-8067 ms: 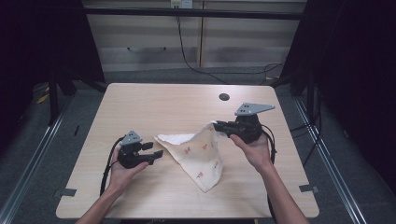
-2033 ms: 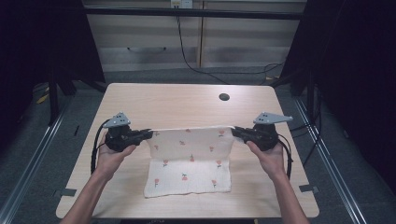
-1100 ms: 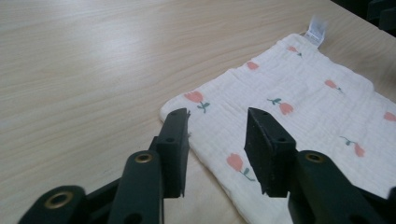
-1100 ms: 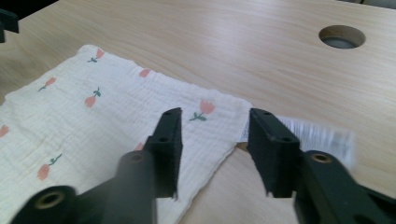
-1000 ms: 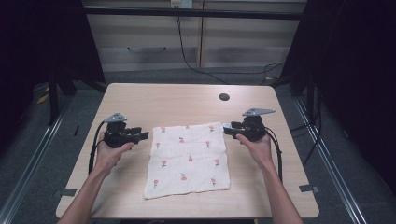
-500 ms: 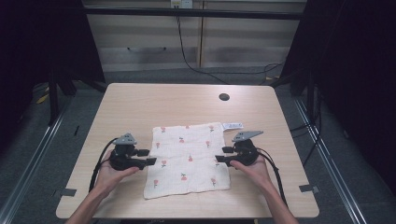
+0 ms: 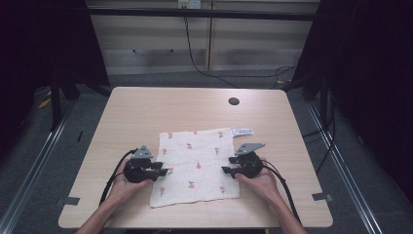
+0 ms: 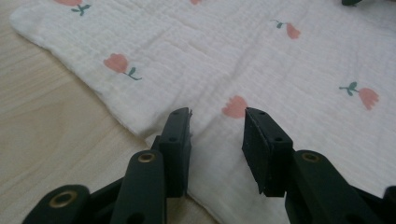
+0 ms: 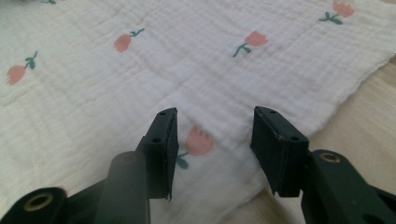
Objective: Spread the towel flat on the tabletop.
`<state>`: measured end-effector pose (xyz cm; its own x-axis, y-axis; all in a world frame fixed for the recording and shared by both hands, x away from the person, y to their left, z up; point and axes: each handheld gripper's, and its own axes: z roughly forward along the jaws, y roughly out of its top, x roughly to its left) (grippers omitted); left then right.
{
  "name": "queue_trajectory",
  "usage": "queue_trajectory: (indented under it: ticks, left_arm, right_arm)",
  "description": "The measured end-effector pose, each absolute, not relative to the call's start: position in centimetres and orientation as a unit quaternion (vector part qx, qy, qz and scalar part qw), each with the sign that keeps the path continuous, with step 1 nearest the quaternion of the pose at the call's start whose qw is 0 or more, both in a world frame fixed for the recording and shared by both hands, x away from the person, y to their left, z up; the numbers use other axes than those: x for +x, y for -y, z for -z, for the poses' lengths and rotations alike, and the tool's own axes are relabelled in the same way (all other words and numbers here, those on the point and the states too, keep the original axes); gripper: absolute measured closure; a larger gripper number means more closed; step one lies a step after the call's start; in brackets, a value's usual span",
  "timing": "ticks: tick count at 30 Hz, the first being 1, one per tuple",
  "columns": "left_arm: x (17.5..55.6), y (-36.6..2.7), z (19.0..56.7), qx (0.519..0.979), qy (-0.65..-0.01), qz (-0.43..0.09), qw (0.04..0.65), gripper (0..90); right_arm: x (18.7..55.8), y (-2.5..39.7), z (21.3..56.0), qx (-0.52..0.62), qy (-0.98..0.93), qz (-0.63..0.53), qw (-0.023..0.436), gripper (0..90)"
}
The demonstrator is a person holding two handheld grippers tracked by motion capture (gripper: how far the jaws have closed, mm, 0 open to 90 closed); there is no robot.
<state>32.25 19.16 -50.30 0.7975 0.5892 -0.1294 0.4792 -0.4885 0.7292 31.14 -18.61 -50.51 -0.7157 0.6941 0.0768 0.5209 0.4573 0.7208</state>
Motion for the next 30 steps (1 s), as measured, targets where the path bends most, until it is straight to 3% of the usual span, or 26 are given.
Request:
queue_trajectory:
  ticks: [7,12,30]
  left_arm:
    - [31.8,-18.9,50.4,0.865,-0.297,-0.094,0.393,61.5]
    - [31.8,-19.0,50.4,0.867,-0.293,-0.095,0.391,62.2]
    - [30.4,-19.8,50.3,0.859,-0.305,-0.048,0.408,61.9]
  right_arm:
    - [31.2,19.2,50.6,0.372,-0.838,-0.379,0.127,71.9]
    - [30.5,19.4,50.2,0.382,-0.841,-0.372,0.095,80.1]
    - [28.1,20.8,50.2,0.388,-0.837,-0.383,0.046,80.9]
